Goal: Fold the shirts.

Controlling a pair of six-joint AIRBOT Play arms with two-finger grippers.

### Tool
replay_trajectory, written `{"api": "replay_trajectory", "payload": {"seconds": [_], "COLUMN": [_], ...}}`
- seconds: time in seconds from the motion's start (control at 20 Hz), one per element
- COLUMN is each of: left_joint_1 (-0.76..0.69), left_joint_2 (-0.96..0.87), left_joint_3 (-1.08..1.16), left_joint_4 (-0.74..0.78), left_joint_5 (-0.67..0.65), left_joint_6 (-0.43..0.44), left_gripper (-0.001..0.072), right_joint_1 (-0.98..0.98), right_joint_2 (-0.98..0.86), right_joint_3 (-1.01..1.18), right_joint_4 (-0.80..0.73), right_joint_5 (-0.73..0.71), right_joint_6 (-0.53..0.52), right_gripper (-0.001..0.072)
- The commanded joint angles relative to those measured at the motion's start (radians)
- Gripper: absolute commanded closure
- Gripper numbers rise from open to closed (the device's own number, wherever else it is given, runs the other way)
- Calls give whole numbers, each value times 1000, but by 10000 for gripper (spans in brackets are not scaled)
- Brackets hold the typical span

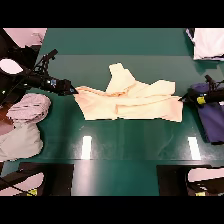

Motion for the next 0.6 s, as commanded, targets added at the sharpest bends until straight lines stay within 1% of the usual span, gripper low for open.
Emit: {"api": "replay_trajectory", "payload": {"seconds": [0.0,0.05,0.1,0.15,0.25,0.35,0.45,0.55], "left_joint_1": [0,0,0,0,1,1,1,1], "left_joint_2": [1,1,1,1,1,1,1,18], "left_joint_3": [0,0,0,0,0,23,118,264], "left_joint_4": [1,1,0,-6,-53,-176,-278,-291], "left_joint_5": [-3,-15,-24,-37,-40,1,62,138], "left_joint_6": [0,0,0,0,-3,1,1,1], "left_gripper": [679,679,679,679,679,680,680,680], "right_joint_1": [18,18,18,18,18,26,34,46], "right_joint_2": [-6,-6,-6,-6,-2,25,84,163], "right_joint_3": [32,54,80,107,177,259,343,429], "right_joint_4": [-11,-11,-10,-11,-10,-10,-10,-9], "right_joint_5": [-65,-61,-53,-31,39,103,113,105], "right_joint_6": [-3,-3,-3,-3,-3,-3,-3,-2], "right_gripper": [508,629,677,698,699,699,699,700]}}
